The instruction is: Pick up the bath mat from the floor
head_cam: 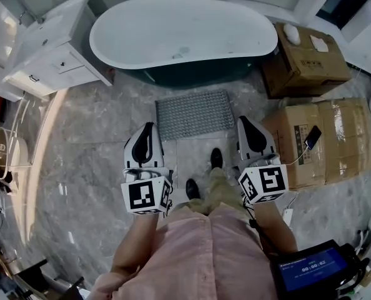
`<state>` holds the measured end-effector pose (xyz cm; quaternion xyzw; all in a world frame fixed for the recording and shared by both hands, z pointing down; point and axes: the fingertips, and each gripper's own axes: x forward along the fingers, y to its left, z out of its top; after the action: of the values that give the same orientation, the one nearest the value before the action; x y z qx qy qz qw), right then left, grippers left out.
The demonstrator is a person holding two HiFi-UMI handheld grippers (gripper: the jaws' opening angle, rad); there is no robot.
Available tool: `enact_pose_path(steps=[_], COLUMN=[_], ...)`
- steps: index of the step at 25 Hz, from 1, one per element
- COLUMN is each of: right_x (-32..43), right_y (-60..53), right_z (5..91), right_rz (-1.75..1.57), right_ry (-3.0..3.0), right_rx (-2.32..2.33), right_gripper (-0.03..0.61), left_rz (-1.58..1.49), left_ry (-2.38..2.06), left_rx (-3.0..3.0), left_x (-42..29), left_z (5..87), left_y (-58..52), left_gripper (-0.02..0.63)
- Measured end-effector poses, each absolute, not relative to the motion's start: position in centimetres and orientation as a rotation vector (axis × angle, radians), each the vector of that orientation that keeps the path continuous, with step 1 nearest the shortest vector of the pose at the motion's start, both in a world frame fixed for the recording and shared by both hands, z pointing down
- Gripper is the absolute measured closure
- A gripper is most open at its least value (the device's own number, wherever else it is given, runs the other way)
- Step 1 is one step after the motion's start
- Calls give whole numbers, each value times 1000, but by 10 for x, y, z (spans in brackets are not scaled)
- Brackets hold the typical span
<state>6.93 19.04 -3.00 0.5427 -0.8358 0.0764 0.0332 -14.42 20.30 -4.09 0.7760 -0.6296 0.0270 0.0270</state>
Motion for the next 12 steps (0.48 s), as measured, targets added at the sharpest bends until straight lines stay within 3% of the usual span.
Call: enact_pose_path(steps=[12], right_x=[120], right_y=[97], right_z=[5], right_rz=[339], right_ry=[-2544], right_rx=[1656], right_gripper=[560], left_rz=[226], left_ry=[-1939], left_rx=[2340], left_x=[-104], left_z=[-15], left_y=[125], left_gripper=[577])
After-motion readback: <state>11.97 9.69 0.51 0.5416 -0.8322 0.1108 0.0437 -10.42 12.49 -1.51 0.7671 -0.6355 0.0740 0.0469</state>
